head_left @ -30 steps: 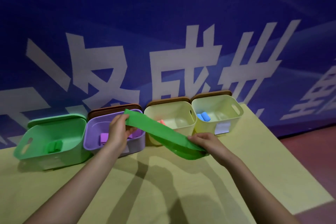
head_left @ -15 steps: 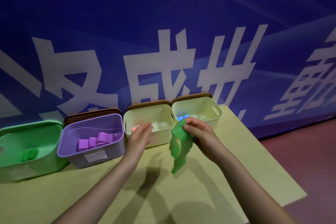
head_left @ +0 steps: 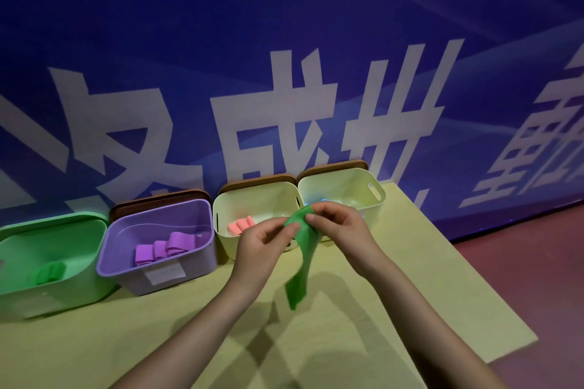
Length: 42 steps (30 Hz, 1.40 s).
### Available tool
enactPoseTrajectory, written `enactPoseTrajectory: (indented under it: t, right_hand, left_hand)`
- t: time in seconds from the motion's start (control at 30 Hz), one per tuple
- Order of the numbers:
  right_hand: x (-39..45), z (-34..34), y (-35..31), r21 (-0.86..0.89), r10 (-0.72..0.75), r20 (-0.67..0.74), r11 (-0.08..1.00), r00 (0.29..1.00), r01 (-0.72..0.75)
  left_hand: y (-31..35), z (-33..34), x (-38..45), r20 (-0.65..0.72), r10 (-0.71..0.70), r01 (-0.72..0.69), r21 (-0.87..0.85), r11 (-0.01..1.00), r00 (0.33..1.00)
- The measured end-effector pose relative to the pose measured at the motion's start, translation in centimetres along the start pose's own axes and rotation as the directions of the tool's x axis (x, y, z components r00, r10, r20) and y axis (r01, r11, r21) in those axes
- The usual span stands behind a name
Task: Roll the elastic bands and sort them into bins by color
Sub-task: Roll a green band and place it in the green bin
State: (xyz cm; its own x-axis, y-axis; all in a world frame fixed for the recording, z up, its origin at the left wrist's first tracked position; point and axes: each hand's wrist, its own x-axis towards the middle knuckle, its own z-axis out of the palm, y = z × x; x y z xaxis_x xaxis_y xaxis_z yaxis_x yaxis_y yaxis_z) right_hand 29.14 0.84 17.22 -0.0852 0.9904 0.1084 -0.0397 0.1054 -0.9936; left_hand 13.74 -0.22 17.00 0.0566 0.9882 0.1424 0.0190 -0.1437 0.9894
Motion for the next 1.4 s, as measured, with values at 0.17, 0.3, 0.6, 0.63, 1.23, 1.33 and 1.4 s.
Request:
enactPoseTrajectory:
  t: [0.17, 0.3, 0.6, 0.63, 1.23, 1.33, 1.4]
  right_hand:
    - [0.6, 0.9, 0.1, 0.017, 0.029, 0.068, 0.999, 0.997, -0.030]
    - [1.6, 2.1, 0.1, 0.040, 0.042, 0.032, 0.998, 0.999, -0.044]
    - [2.1, 3.6, 0.2, -0.027, -0.095, 0.013, 0.995, 0.995, 0.096]
    - [2.1, 3.8, 0.0, 0.000, -0.099, 0.017, 0.995, 0.995, 0.099]
    - [0.8, 6.9, 2.9, 0.126, 0.205, 0.269, 0.961, 0.941, -0.245]
    - [0.4, 7.2, 3.6, 0.100, 0.228, 0.350, 0.955, 0.908, -0.279]
    - [0.1, 7.1, 4.4, 0.124, 0.265, 0.382, 0.935, 0.885, -0.333]
  left_hand:
    - [0.0, -1.1, 1.1, -0.121, 0.032, -0.031, 0.007, 0.999, 0.992]
    - [0.4, -2.1, 1.6, -0.125, 0.113, -0.104, 0.078, 0.992, 0.986]
    - [1.1, -4.2, 2.4, -0.095, 0.120, -0.116, 0.049, 0.992, 0.988]
    - [1.0, -4.3, 2.3, -0.073, 0.082, -0.083, -0.008, 0.996, 0.994]
    - [0.8, -5.4, 3.6, -0.269, -0.212, 0.114, -0.337, 0.935, 0.940]
    - [0.9, -6.8, 4.6, -0.323, -0.255, 0.133, -0.355, 0.925, 0.911]
    - [1.2, -7.7, 5.5, -0.353, -0.263, 0.109, -0.399, 0.910, 0.898]
